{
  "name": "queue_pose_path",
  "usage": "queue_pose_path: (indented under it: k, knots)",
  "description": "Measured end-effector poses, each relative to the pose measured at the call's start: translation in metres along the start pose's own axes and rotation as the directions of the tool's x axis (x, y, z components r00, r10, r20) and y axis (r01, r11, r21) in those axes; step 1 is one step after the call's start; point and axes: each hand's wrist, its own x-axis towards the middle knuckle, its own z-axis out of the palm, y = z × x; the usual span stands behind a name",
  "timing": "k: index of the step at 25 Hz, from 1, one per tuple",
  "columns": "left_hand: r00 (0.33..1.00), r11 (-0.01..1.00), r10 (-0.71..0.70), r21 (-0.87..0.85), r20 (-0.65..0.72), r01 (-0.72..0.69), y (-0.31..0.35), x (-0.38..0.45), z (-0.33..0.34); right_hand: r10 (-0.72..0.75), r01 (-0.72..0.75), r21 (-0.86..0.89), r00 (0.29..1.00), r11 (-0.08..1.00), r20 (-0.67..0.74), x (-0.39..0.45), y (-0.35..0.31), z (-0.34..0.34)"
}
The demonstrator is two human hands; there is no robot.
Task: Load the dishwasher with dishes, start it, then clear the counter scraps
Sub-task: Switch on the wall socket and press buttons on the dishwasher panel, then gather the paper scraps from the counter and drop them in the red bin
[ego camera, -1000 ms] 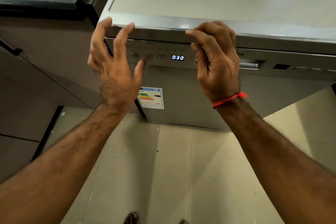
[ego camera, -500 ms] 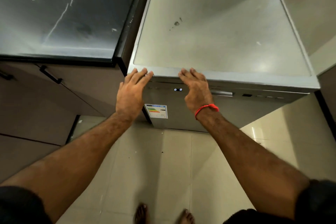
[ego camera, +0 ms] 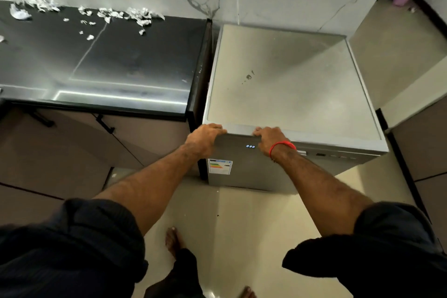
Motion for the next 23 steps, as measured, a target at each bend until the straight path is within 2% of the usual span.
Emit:
queue_pose_path:
  k: [2, 4, 5, 6, 9, 12, 16, 19, 23]
  knots:
    - [0.999, 0.979, 0.045, -0.198, 0.027, -0.039, -0.019, 0.002, -0.009, 0.090, -0.089, 0.084, 0.996, 0.992, -0.010, 0.002, -0.005, -0.006]
    - [0.996, 0.918, 0.047, -0.389, -0.069, -0.070, -0.053, 0.000, -0.028, 0.211, -0.203, 0.185, 0.977, 0.962, -0.028, 0.008, -0.023, -0.013]
    - [0.989, 0.906, 0.040, -0.412, -0.144, -0.097, -0.074, -0.003, -0.037, 0.238, -0.218, 0.234, 0.970, 0.947, -0.059, 0.011, -0.039, -0.015]
    - [0.978, 0.922, 0.021, -0.374, -0.208, -0.099, -0.098, -0.008, -0.045, 0.198, -0.164, 0.271, 0.975, 0.948, -0.103, 0.015, -0.060, -0.014]
    - [0.942, 0.965, -0.082, -0.262, -0.324, -0.006, -0.168, -0.024, -0.068, -0.056, 0.122, 0.325, 0.977, 0.938, -0.206, 0.034, -0.141, -0.001]
    - [0.917, 0.972, -0.168, -0.216, -0.361, 0.093, -0.226, -0.042, -0.087, -0.222, 0.292, 0.319, 0.946, 0.902, -0.237, 0.062, -0.220, 0.012]
    - [0.879, 0.926, -0.346, -0.270, -0.328, 0.264, -0.289, -0.068, -0.113, -0.317, 0.416, 0.396, 0.902, 0.819, -0.293, 0.104, -0.310, 0.015]
    - [0.833, 0.888, -0.434, -0.316, -0.342, 0.333, -0.329, -0.096, -0.138, -0.311, 0.429, 0.496, 0.900, 0.755, -0.306, 0.131, -0.369, 0.005]
    - [0.713, 0.800, -0.589, -0.396, -0.381, 0.450, -0.387, -0.138, -0.170, -0.415, 0.487, 0.602, 0.869, 0.632, -0.267, 0.162, -0.458, 0.004]
